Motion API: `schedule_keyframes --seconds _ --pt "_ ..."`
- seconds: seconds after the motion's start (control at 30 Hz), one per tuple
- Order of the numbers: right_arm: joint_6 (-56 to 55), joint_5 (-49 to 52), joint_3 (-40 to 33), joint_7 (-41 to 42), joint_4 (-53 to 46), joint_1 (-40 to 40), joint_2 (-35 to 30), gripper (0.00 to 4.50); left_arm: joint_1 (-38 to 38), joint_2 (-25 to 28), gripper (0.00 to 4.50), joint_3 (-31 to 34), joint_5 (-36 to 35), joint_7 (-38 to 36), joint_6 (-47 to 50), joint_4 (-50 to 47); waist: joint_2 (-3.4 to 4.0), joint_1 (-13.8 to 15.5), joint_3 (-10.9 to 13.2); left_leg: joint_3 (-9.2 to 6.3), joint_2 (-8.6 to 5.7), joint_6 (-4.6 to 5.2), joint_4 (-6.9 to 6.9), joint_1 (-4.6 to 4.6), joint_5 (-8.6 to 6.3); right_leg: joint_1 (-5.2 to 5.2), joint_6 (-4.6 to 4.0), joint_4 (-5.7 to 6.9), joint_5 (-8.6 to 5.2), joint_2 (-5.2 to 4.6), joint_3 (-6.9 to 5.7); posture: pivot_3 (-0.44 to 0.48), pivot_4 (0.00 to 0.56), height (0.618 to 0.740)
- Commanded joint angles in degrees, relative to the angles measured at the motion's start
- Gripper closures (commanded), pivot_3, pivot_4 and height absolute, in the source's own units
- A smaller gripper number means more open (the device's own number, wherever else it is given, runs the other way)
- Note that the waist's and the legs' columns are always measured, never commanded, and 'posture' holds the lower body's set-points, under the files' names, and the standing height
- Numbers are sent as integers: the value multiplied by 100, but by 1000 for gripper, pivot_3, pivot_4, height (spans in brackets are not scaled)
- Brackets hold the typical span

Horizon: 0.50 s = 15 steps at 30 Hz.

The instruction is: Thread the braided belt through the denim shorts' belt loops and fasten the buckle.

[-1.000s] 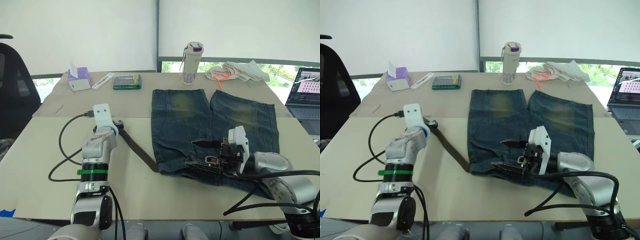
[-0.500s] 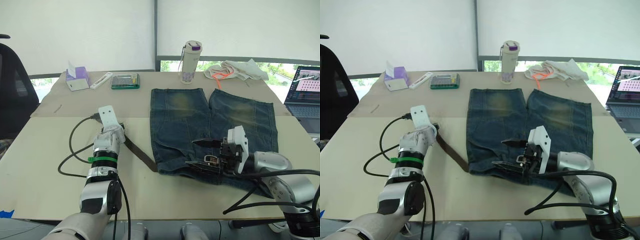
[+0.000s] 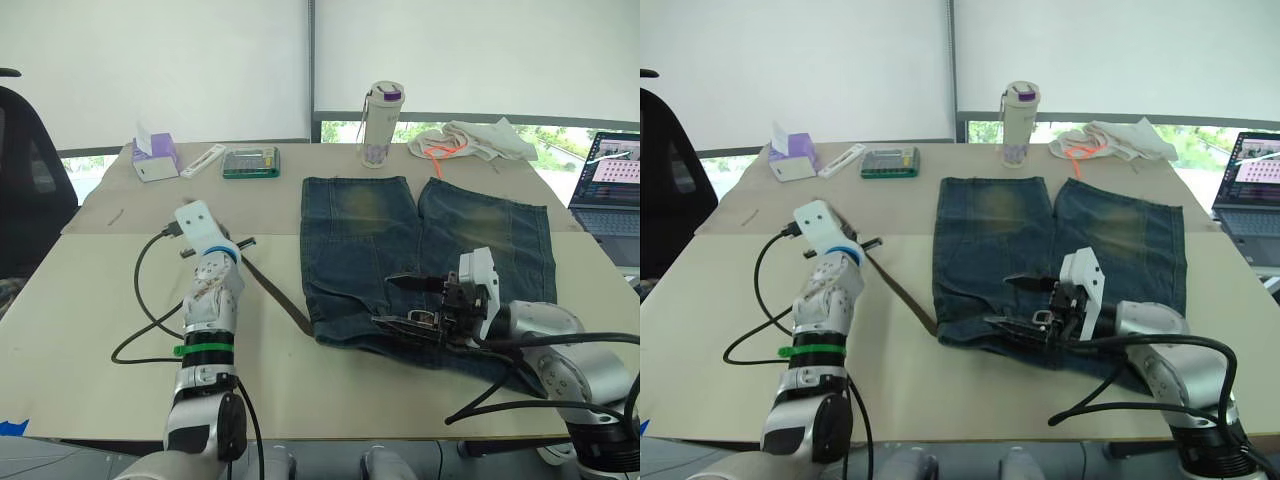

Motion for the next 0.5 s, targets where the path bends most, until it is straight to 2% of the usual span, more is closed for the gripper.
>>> schedule_keyframes --seconds 0.03,0.13,0.27,0.37,0.5 --pt "415 269 -267 -678 -192 -224 198 0 221 370 4433 -976 676 -947 -1159 -585 1 3 -1 0 0 0 -2 0 0 1 -1 -2 0 0 0 0 150 740" --pt "974 625 -435 -1460 -311 -449 563 0 346 849 4433 -1880 1597 -1384 -2203 -557 9 2 -6 1 1 -2 -6 1 2 1 -3 -6 2 0 2 0 150 740" --pt "2042 1623 -833 -2683 -370 -777 990 0 227 1356 4433 -2720 2765 -1408 -3635 -217 11 2 -7 2 1 0 -9 -1 2 0 -4 -7 2 -2 5 0 150 740" --pt "2719 2646 -1146 -3495 -352 -1004 1137 0 46 1622 4433 -3076 3464 -1206 -4458 85 11 2 -7 0 7 1 -10 -2 2 -1 -4 -8 3 -3 5 0 150 740" --pt "3057 3851 -1480 -4771 -11 -1346 1254 0 -179 1862 4433 -3366 4241 -817 -5294 382 12 -9 -7 1 12 5 -11 -5 3 -3 -4 -4 3 -1 5 0 150 740"
